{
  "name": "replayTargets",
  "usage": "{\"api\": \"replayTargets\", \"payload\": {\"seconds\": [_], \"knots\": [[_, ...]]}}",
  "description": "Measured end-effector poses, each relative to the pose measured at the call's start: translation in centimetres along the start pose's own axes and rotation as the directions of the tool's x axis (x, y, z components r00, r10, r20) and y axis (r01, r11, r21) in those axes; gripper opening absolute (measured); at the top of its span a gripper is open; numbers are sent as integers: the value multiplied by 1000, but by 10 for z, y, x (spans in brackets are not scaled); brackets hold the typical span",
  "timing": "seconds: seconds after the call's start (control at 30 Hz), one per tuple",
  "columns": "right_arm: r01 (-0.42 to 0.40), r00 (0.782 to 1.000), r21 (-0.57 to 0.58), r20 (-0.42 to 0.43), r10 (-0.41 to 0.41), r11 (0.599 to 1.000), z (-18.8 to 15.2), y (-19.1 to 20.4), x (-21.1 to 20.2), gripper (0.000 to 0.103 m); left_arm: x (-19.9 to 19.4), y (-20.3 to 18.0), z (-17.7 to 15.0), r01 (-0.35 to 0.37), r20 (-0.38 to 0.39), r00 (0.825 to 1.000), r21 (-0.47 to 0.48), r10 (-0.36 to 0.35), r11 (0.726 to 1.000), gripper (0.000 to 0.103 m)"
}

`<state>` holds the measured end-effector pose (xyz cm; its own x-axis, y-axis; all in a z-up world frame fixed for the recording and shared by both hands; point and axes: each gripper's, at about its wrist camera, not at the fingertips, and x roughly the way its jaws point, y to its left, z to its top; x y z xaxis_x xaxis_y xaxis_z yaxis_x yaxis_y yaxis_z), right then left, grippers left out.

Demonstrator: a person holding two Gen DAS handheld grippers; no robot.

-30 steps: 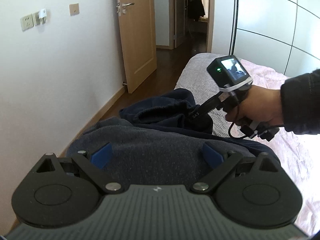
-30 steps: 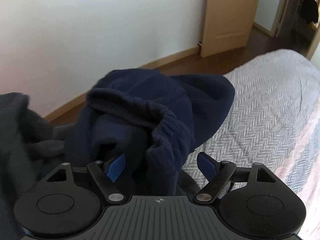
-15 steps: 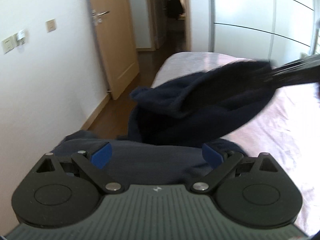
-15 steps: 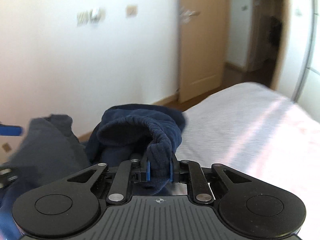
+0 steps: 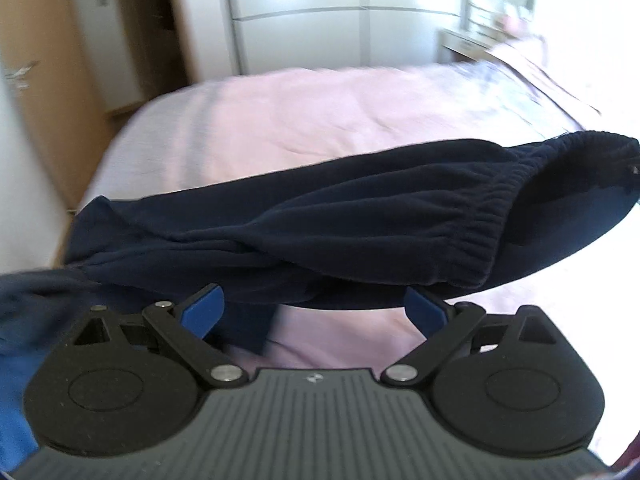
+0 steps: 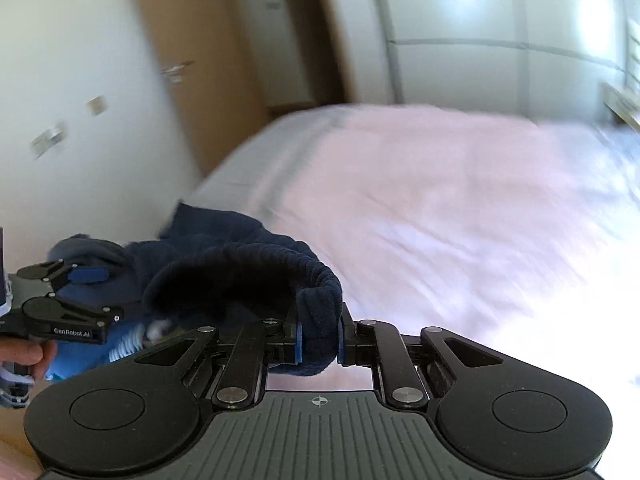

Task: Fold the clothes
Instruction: 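Lift the navy sweatpants with the right gripper while the left gripper grasps the other end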

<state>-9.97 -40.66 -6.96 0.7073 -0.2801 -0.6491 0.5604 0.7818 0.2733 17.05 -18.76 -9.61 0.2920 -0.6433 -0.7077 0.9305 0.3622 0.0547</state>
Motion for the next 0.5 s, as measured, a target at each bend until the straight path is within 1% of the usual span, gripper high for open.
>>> {"api": "replayTargets", "payload": {"seconds": [0.1,0.17,0.23,0.33,0.37,0.4,0.43,0.47,0.5], "knots": [[80,997,103,-9,-80,991,-35,-57,-50,13,3,-59,-8,62,-33,998,40,-61,997,96],[164,987,137,-19,-163,977,-51,-94,-82,13,5,-98,-13,104,-56,993,66,-100,992,95],[246,969,171,-32,-244,954,-66,-130,-114,13,7,-135,-18,145,-80,987,90,-138,985,95],[358,933,240,-55,-356,902,-91,-177,-157,13,7,-168,-16,213,-104,975,149,-199,966,95],[376,925,280,-61,-375,883,-100,-189,-170,13,7,-177,-13,242,-107,968,174,-226,955,95],[381,922,318,-67,-380,868,-108,-197,-181,13,7,-187,-11,271,-111,961,201,-253,941,95],[385,920,355,-73,-385,852,-116,-205,-191,13,6,-201,-11,305,-115,952,236,-285,923,95],[386,919,381,-78,-386,840,-122,-212,-201,13,6,-213,-11,342,-121,939,277,-321,898,95],[384,920,385,-80,-384,839,-125,-213,-206,13,5,-225,-13,380,-123,925,319,-360,868,95]]}}
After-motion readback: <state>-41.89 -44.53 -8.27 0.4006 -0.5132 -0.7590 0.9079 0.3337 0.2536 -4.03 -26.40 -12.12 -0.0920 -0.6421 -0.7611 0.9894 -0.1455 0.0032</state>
